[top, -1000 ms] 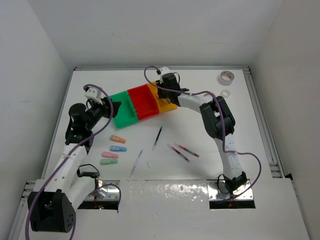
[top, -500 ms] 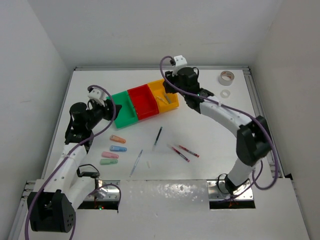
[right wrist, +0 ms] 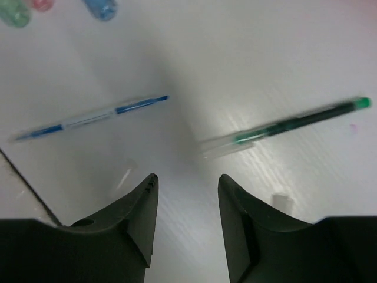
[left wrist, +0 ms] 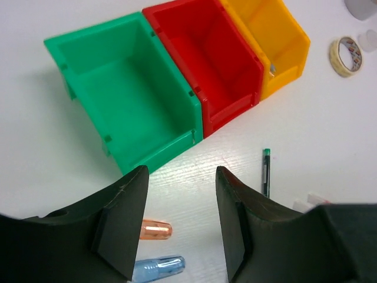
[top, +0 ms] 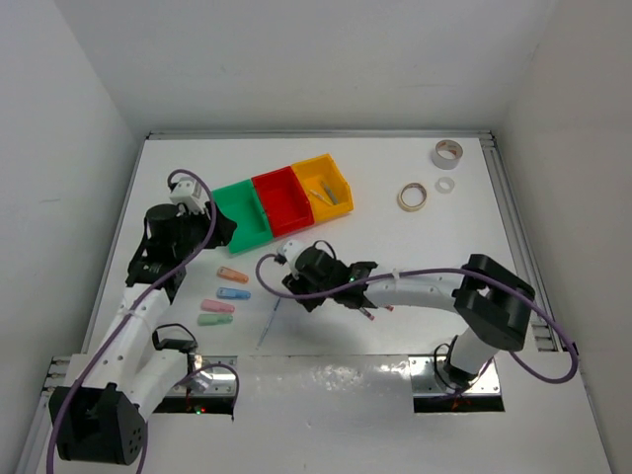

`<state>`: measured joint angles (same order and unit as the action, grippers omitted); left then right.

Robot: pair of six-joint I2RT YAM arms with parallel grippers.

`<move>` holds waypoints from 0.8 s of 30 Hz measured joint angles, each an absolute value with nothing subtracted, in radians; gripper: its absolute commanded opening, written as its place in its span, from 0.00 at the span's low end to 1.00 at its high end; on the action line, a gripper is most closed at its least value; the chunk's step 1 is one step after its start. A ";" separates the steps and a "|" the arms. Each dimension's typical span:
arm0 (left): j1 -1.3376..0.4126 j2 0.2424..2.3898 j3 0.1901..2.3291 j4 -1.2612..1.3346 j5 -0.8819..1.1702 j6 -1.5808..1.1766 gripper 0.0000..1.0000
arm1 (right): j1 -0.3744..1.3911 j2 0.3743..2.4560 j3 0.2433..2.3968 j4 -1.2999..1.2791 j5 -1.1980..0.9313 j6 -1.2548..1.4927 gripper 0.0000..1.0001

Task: Sort the stationery into containers
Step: Pick up the pen cap at the corner of the board.

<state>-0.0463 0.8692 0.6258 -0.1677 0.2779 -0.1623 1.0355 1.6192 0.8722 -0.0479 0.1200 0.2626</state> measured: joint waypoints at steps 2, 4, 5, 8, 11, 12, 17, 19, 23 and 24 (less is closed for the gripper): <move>-0.046 0.869 0.620 -0.186 0.247 -0.204 0.47 | 1.092 1.648 0.889 -0.055 0.125 0.270 0.45; -0.046 0.868 0.620 -0.195 0.225 -0.234 0.47 | 1.130 1.675 0.904 -0.067 0.131 0.282 0.45; -0.046 0.868 0.619 -0.194 0.218 -0.244 0.47 | 1.142 1.686 0.910 -0.072 0.131 0.289 0.45; -0.046 0.859 0.604 -0.177 0.195 -0.275 0.47 | 1.168 1.714 0.922 -0.085 0.134 0.303 0.45; -0.046 0.857 0.585 -0.165 0.166 -0.298 0.47 | 1.175 1.743 0.928 -0.096 0.134 0.320 0.43; -0.046 0.857 0.580 -0.161 0.159 -0.302 0.47 | 1.175 1.754 0.931 -0.099 0.134 0.327 0.43; -0.052 0.838 0.566 -0.162 0.130 -0.304 0.47 | 1.194 1.797 0.933 -0.107 0.143 0.371 0.42; -0.057 0.823 0.566 -0.160 0.121 -0.300 0.47 | 1.211 1.798 0.933 -0.106 0.155 0.392 0.40; -0.074 0.796 0.561 -0.156 0.106 -0.298 0.47 | 1.241 1.798 0.933 -0.113 0.208 0.434 0.36; -0.079 0.792 0.560 -0.156 0.104 -0.298 0.47 | 1.244 1.798 0.933 -0.117 0.219 0.444 0.36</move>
<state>-0.0788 0.7921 0.5602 -0.1558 0.1036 -0.2977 1.2442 1.7977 0.9333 -0.1173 0.2188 0.4442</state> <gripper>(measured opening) 0.470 0.372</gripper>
